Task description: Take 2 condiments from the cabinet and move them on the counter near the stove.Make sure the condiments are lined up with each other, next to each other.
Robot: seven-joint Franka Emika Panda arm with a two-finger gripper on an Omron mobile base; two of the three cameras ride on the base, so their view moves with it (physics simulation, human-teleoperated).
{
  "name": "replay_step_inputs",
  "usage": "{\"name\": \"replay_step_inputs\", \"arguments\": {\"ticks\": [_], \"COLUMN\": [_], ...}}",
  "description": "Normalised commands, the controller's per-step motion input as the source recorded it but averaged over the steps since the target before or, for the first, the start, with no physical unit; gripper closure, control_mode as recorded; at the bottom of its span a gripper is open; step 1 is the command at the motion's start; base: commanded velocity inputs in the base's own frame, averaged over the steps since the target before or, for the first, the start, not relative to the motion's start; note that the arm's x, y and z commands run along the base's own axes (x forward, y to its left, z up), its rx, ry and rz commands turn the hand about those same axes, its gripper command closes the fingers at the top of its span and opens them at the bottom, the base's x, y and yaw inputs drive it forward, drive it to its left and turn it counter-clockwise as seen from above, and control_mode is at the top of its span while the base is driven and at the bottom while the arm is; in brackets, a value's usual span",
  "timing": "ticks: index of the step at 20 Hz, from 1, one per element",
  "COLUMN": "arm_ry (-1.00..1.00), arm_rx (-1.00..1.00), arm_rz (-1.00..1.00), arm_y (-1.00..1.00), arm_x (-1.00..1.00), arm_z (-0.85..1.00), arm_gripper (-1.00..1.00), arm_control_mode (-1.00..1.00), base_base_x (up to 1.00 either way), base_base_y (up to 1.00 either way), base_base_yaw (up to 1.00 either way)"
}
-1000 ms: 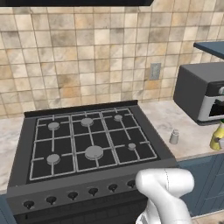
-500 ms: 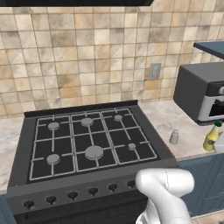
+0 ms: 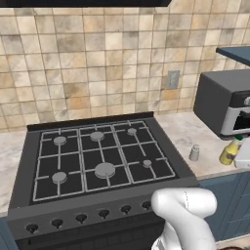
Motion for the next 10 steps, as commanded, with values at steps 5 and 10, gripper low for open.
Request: {"name": "replay_step_inputs", "arguments": {"ticks": [5,10], "arm_ry": [0.0,0.0], "arm_rx": [0.01,0.0], "arm_rz": [0.05,0.03], "arm_y": [0.0,0.0], "arm_x": [0.07,0.11], "arm_z": [-0.22,-0.19], "arm_gripper": [1.0,1.0], "arm_control_mode": [-1.0,-1.0], "base_base_x": [0.0,0.0], "base_base_y": [0.0,0.0], "base_base_yaw": [0.0,0.0]}}
